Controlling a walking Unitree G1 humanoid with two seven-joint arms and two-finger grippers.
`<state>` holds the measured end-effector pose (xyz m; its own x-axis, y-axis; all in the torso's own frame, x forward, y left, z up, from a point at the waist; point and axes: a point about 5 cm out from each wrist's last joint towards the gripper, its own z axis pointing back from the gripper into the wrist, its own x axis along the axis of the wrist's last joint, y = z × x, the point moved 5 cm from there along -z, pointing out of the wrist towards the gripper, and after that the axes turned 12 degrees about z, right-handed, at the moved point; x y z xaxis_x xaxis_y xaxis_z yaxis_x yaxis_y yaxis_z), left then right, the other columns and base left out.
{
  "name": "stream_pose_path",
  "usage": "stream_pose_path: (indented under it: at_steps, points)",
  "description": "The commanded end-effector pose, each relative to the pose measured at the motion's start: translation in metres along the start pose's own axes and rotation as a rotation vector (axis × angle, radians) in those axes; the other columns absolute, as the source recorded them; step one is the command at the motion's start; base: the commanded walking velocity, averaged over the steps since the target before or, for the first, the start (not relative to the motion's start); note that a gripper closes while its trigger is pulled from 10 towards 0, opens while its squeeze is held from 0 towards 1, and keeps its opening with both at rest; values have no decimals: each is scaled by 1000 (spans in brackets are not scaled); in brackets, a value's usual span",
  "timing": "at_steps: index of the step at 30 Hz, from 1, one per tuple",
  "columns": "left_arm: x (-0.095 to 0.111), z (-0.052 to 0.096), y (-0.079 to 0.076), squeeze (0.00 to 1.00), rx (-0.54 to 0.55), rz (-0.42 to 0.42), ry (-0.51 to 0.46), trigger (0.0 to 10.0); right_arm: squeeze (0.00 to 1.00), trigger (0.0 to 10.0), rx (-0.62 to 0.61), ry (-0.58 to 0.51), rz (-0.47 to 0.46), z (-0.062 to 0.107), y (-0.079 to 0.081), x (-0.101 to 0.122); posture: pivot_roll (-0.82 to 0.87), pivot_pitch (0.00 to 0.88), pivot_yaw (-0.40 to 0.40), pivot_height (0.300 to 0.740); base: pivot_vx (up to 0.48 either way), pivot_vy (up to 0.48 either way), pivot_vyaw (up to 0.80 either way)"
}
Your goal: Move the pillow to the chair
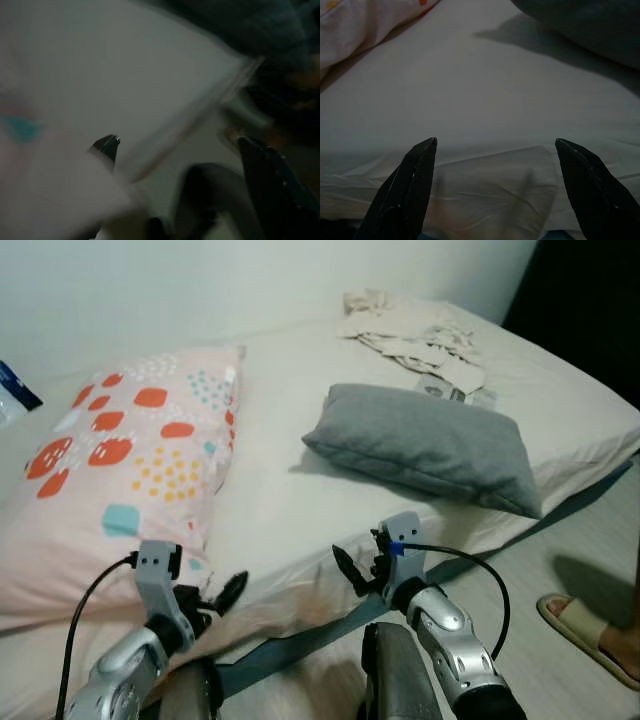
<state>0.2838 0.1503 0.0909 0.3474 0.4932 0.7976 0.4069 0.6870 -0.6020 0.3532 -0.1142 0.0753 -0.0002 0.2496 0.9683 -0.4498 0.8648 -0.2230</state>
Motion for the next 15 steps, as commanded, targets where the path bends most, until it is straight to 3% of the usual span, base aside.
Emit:
stream_pose_path:
  at_steps: [1,5,6,7,9,11,13,14,15]
  points:
    - [8,8,-7,0,-37,44,-25,10000,0,10000,7,13,-12,2,5,-3,-55,157,3,556,0,0,0]
    - [40,21,-20,0,-93,242,-203,10000,0,10000,4,14,-27,5,5,-5,-49,151,-4,556,0,0,0]
    - [40,21,-20,0,-93,242,-203,10000,0,10000,4,14,-27,5,5,-5,-49,151,-4,556,0,0,0]
    - [59,28,-17,0,-93,285,-300,10000,0,10000,5,13,-26,4,5,-4,-48,154,-8,556,0,0,0]
    - [69,33,-14,0,-84,298,-354,10000,0,10000,5,12,-26,4,4,-3,-47,152,-9,556,0,0,0]
    - [84,37,-1,0,-23,289,-442,10000,0,10000,5,12,-25,3,3,-2,-45,150,-11,556,0,0,0]
    - [103,45,33,0,181,250,-581,10000,0,10000,4,11,-21,2,2,-1,-43,151,-13,556,0,0,0]
    - [110,58,72,0,424,224,-676,10000,0,10000,3,12,-21,0,2,-1,-41,148,-13,556,0,0,0]
    - [110,58,72,0,424,224,-676,10000,0,10000,3,12,-21,0,2,-1,-41,148,-13,556,0,0,0]
